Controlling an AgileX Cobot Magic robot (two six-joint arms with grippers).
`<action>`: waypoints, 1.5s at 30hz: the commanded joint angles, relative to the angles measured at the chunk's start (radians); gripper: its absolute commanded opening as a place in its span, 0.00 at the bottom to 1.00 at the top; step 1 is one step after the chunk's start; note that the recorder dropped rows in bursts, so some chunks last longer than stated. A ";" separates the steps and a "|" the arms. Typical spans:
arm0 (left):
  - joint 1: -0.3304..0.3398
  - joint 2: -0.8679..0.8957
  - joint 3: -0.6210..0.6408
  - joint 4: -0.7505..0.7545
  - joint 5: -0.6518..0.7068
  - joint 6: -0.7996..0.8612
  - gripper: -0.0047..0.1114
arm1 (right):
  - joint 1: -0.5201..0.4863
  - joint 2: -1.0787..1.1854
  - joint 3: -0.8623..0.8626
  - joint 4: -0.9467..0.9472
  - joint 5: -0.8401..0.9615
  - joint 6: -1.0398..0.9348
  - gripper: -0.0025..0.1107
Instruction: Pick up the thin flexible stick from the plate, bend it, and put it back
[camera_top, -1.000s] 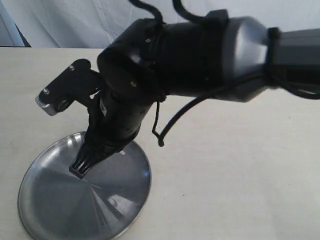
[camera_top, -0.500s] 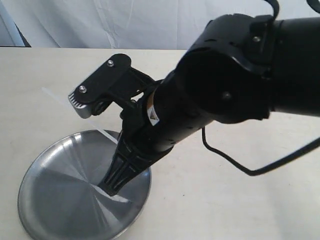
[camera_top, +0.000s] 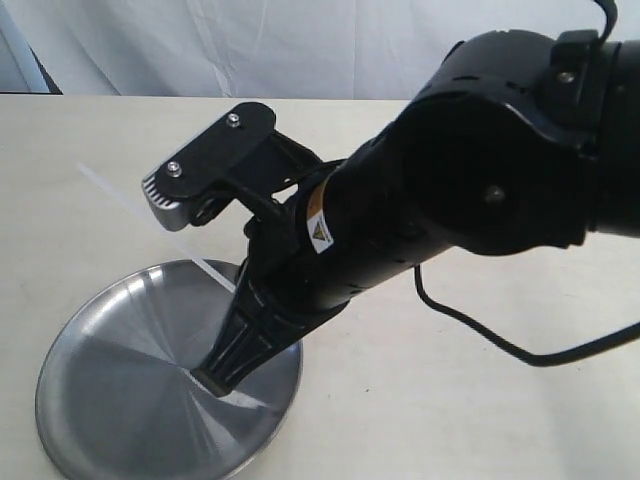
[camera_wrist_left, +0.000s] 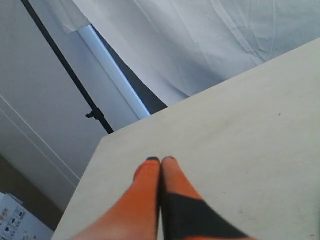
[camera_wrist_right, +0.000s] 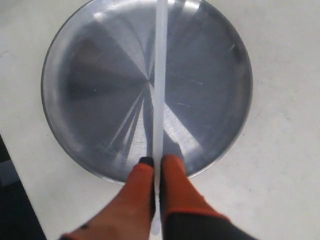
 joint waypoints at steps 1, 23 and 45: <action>-0.004 -0.006 0.002 0.044 -0.012 -0.002 0.04 | -0.004 -0.008 0.005 0.003 -0.016 -0.005 0.02; -0.004 -0.006 0.002 -0.097 -0.570 -0.193 0.04 | -0.004 -0.008 0.005 0.046 -0.024 -0.026 0.02; -0.004 -0.006 0.002 0.064 -0.588 -1.207 0.04 | -0.004 -0.020 0.005 0.337 -0.101 -0.189 0.02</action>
